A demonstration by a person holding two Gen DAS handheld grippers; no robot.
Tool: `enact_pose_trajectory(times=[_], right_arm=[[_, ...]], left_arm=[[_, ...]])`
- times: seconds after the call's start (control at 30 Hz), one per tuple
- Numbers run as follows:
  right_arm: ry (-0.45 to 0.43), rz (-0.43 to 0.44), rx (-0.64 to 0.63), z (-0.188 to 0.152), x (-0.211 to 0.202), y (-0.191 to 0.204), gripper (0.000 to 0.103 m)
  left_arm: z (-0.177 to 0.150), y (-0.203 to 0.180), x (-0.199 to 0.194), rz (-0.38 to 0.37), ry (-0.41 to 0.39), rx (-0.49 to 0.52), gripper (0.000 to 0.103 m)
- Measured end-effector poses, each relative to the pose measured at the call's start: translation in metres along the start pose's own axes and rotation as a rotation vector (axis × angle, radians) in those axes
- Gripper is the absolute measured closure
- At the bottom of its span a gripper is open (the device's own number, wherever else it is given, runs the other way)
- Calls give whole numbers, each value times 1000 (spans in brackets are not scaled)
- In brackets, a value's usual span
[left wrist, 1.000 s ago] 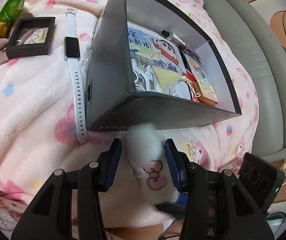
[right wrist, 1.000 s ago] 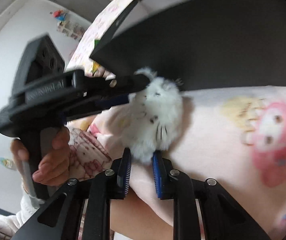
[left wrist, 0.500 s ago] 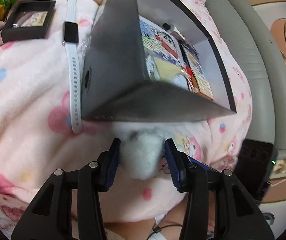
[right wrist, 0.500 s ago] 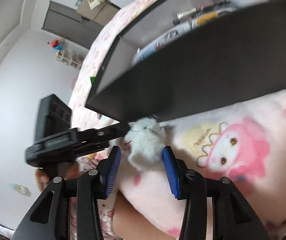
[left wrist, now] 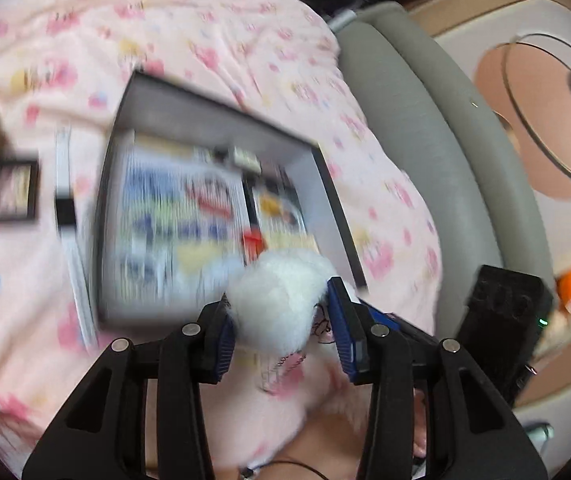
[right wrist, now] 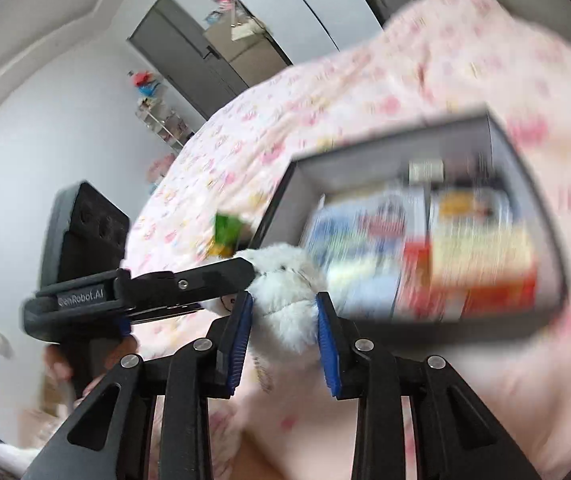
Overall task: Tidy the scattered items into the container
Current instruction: 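Carry the plush bunny in the left gripper over the black box, then drop the plush bunny into the box by opening the left gripper, then withdraw the open left gripper from the box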
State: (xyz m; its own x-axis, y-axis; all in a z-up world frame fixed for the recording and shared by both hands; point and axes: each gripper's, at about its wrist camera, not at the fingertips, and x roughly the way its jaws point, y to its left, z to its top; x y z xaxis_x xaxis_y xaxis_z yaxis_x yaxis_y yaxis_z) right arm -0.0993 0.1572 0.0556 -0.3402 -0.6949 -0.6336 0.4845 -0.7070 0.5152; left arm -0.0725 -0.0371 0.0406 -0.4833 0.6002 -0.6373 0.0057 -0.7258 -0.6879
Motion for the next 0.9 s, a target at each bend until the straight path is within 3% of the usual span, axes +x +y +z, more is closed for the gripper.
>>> enact_pose_trajectory(times=[0.13, 0.23, 0.33, 0.5, 0.73, 0.9], right_arm=[[38, 12, -47, 44, 32, -20, 75], [41, -32, -20, 56, 49, -39, 75], [60, -58, 34, 44, 54, -57, 75], [122, -192, 45, 31, 61, -74, 75], [136, -191, 99, 32, 64, -81, 75], [141, -189, 106, 31, 62, -82, 75]], left_arm=[[46, 10, 41, 127, 44, -20, 62], [50, 23, 70, 236, 116, -25, 62], [44, 30, 81, 366, 151, 13, 65], [38, 16, 71, 339, 105, 75, 65], [50, 27, 103, 385, 187, 34, 65], [69, 26, 117, 421, 169, 29, 65]])
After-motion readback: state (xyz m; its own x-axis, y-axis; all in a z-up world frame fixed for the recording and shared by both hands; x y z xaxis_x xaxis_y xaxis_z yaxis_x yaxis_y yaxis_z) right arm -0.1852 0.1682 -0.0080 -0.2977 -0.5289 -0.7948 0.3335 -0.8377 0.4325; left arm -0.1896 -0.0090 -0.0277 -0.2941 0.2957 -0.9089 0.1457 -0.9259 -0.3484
